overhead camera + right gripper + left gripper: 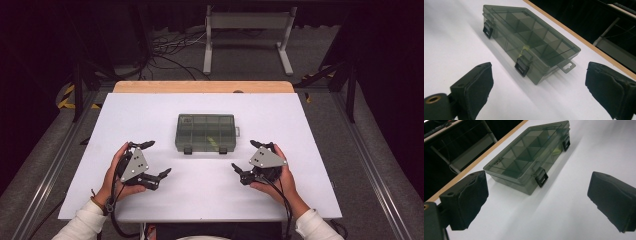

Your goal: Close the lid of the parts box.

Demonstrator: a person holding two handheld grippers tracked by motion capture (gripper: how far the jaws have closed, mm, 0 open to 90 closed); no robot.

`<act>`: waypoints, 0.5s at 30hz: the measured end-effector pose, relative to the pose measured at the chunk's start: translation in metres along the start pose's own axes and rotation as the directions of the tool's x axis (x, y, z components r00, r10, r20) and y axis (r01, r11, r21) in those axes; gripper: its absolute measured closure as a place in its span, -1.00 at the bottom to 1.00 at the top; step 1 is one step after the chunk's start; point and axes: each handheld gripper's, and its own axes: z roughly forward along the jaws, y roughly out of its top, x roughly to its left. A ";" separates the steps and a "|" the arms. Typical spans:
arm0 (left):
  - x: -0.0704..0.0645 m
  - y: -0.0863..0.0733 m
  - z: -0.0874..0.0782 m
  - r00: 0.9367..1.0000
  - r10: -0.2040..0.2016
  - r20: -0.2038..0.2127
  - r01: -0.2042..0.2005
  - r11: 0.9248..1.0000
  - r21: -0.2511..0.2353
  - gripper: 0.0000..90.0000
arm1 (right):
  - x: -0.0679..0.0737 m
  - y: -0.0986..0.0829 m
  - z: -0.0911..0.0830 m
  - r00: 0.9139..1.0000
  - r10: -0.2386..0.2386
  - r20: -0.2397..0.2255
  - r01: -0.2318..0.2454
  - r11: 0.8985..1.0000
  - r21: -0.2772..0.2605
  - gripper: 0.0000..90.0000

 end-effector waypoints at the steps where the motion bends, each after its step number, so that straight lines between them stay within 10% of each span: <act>1: 0.000 -0.001 -0.001 1.000 0.005 -0.002 -0.005 1.000 0.003 -0.91 | 0.000 -0.001 -0.001 1.000 -0.002 -0.001 0.002 1.000 0.000 -0.81; 15: -0.002 -0.014 -0.009 1.000 -0.014 0.002 0.014 0.999 0.029 -0.91 | -0.004 -0.018 -0.015 1.000 0.013 0.007 -0.013 1.000 0.029 -0.82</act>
